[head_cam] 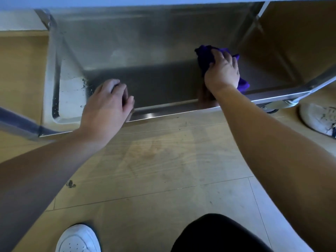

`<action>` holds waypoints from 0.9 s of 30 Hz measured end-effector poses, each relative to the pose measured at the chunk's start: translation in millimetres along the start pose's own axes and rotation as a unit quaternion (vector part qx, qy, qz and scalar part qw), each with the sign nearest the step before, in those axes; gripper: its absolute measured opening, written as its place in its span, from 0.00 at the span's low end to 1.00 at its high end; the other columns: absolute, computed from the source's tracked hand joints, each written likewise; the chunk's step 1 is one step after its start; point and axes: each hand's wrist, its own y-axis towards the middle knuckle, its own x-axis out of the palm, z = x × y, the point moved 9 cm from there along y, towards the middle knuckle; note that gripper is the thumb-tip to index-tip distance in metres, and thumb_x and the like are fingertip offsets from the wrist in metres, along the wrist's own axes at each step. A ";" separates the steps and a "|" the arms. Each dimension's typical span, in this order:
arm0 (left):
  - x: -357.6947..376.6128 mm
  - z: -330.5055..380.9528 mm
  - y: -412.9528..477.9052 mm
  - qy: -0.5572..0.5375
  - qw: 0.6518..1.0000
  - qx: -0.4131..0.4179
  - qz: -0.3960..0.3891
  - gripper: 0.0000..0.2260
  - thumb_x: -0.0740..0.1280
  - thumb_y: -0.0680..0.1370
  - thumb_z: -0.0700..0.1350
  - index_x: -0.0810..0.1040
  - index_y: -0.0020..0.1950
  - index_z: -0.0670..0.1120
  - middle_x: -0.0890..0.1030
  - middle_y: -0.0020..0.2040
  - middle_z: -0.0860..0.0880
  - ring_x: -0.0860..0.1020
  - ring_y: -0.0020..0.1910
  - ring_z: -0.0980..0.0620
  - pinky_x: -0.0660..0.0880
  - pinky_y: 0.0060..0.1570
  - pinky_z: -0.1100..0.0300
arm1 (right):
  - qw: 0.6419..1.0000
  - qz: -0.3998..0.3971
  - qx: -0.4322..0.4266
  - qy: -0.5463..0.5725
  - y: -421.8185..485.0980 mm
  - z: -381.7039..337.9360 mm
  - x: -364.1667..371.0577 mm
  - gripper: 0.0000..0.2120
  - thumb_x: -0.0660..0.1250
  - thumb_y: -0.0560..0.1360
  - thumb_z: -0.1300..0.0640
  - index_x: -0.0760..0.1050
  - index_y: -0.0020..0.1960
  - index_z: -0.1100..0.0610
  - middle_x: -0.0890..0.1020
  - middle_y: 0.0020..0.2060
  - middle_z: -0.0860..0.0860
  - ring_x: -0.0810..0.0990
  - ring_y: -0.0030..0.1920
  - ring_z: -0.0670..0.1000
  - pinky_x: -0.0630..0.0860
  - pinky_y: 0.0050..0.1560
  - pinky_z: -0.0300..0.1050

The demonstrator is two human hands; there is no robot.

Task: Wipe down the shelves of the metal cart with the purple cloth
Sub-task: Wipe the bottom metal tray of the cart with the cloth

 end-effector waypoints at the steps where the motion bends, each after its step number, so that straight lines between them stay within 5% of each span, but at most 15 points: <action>1: 0.6 -1.3 -1.2 -0.003 1.000 0.000 0.006 0.13 0.61 0.80 0.49 0.77 0.54 0.41 0.74 0.64 0.44 0.73 0.61 0.42 0.74 0.57 0.47 | 1.000 0.006 0.030 0.001 0.9 -2.3 2.5 0.25 0.56 0.77 0.56 0.62 0.74 0.45 0.64 0.74 0.51 0.57 0.75 0.58 0.57 0.74 0.55; 3: 2.4 -2.9 -1.0 -0.011 1.000 0.001 0.018 0.13 0.61 0.79 0.49 0.78 0.55 0.41 0.74 0.64 0.44 0.74 0.60 0.42 0.74 0.57 0.48 | 1.000 0.018 0.024 -0.008 -5.9 -34.0 15.1 0.26 0.56 0.76 0.55 0.63 0.73 0.43 0.65 0.73 0.49 0.58 0.74 0.58 0.60 0.72 0.53; 7: 3.8 -5.4 -0.1 -0.010 1.000 0.000 0.024 0.16 0.62 0.79 0.50 0.78 0.60 0.42 0.75 0.63 0.45 0.74 0.60 0.42 0.75 0.55 0.47 | 0.977 -0.041 -0.208 0.010 -49.4 -152.2 53.4 0.24 0.56 0.77 0.53 0.64 0.72 0.42 0.66 0.73 0.47 0.60 0.73 0.55 0.64 0.69 0.50; 10: 1.2 -6.1 1.4 0.009 1.000 0.004 0.017 0.18 0.61 0.79 0.53 0.78 0.62 0.44 0.75 0.63 0.47 0.74 0.60 0.44 0.76 0.54 0.48 | 0.952 -0.103 -0.287 0.024 -63.8 -182.0 69.8 0.24 0.55 0.79 0.54 0.62 0.74 0.43 0.63 0.75 0.47 0.57 0.76 0.54 0.62 0.71 0.54; 14: -1.7 -5.5 2.6 0.012 0.999 0.017 0.024 0.18 0.61 0.79 0.55 0.79 0.61 0.45 0.76 0.62 0.49 0.75 0.59 0.45 0.76 0.53 0.48 | 0.971 -0.031 -0.237 0.016 -16.8 -122.4 46.2 0.23 0.56 0.79 0.53 0.64 0.73 0.43 0.67 0.73 0.47 0.63 0.73 0.55 0.64 0.70 0.49; 19: -0.7 -9.5 1.9 -0.008 0.999 0.018 0.044 0.19 0.60 0.78 0.56 0.79 0.61 0.46 0.77 0.61 0.50 0.75 0.58 0.46 0.74 0.56 0.50 | 0.999 0.020 -0.018 -0.020 46.1 0.4 1.1 0.25 0.56 0.79 0.53 0.61 0.75 0.45 0.64 0.74 0.52 0.60 0.74 0.58 0.61 0.71 0.52; 22: 1.0 -11.4 2.6 -0.030 0.998 0.016 0.052 0.20 0.59 0.77 0.55 0.80 0.60 0.45 0.77 0.60 0.49 0.75 0.58 0.45 0.73 0.58 0.48 | 0.998 0.024 0.062 0.000 57.1 15.3 -2.3 0.25 0.56 0.79 0.55 0.61 0.75 0.45 0.63 0.75 0.52 0.59 0.74 0.59 0.59 0.73 0.56; 25: 2.8 -12.3 1.7 -0.037 0.997 0.008 0.062 0.19 0.61 0.77 0.54 0.80 0.59 0.45 0.77 0.59 0.49 0.75 0.57 0.45 0.72 0.59 0.47 | 0.998 0.026 0.053 -0.002 56.5 -30.2 18.5 0.24 0.55 0.78 0.54 0.62 0.74 0.43 0.63 0.74 0.50 0.59 0.74 0.57 0.59 0.71 0.52; 27: 3.6 -13.7 1.1 -0.041 0.997 0.004 0.065 0.18 0.62 0.77 0.54 0.80 0.59 0.45 0.77 0.59 0.50 0.75 0.58 0.45 0.72 0.59 0.48 | 0.998 -0.004 -0.055 0.007 43.3 -95.1 44.1 0.24 0.56 0.78 0.52 0.62 0.73 0.41 0.63 0.74 0.49 0.59 0.74 0.56 0.60 0.71 0.50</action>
